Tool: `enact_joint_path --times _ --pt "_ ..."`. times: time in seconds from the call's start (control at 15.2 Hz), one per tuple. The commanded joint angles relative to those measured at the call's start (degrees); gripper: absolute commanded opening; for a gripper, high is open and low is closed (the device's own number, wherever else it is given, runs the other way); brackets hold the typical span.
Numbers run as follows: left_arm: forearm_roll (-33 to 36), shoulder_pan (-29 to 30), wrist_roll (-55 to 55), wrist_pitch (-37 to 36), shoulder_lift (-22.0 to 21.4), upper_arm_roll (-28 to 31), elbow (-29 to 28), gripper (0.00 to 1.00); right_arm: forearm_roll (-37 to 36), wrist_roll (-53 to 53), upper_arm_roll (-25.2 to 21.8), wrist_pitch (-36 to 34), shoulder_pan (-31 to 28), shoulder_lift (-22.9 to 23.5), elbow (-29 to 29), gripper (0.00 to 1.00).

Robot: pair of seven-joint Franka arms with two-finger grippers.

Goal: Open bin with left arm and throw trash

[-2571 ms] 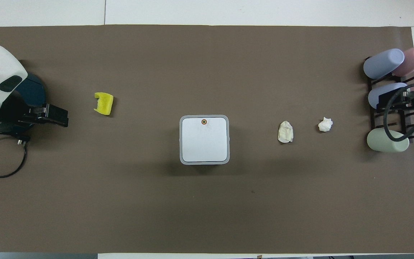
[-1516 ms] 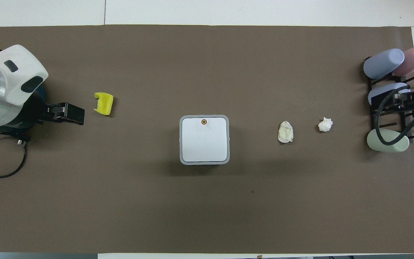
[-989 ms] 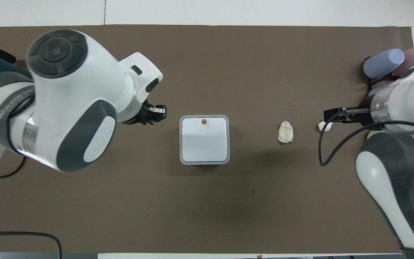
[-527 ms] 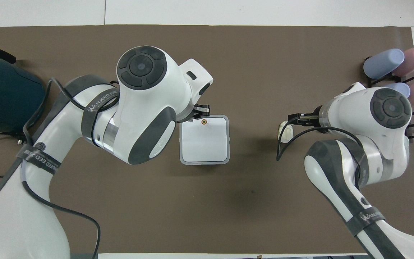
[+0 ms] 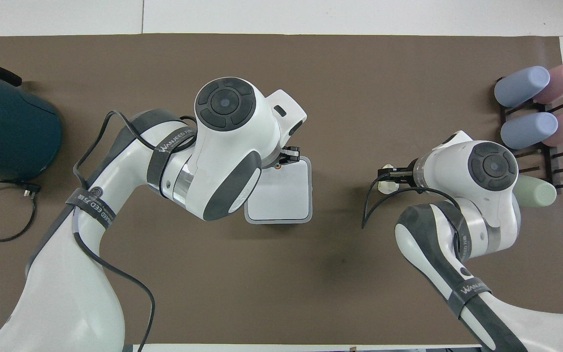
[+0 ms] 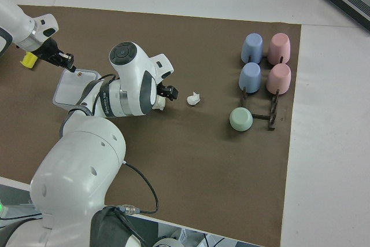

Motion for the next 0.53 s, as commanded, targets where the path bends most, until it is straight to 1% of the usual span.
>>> enact_joint_path --times 0.0,0.07,0.13,0.2,0.26,0.33,0.46 --pt "-0.6 -0.8 -0.3 1.7 0.4 0.8 -0.7 0.0 0.7 0.7 0.0 2.4 0.5 0.1 -1.5 0.88" --pt "-0.5 -0.8 -0.3 2.3 0.7 0.8 -0.7 0.0 0.8 0.6 0.0 2.4 0.5 0.0 -1.7 0.73" --pt "-0.4 -0.8 -0.3 3.0 1.1 0.8 -0.8 0.0 0.8 0.0 0.0 2.4 0.5 -0.1 -2.0 0.6" --pt "-0.4 -0.8 -0.3 3.0 1.1 0.8 -0.8 0.0 0.8 0.0 0.0 2.5 0.4 -0.3 -2.6 0.43" --pt "-0.4 -1.0 -0.3 3.0 1.1 0.8 -0.8 0.0 0.8 0.0 0.0 2.5 0.5 -0.3 -2.8 0.21" --pt "-0.4 -1.1 -0.3 3.1 1.1 0.8 -0.8 0.0 0.8 0.0 0.0 2.5 0.5 -0.3 -2.8 0.01" --pt "-0.4 -1.1 -0.2 3.1 1.1 0.8 -1.2 0.0 0.8 0.6 0.0 2.5 0.5 -0.3 -2.8 0.0"
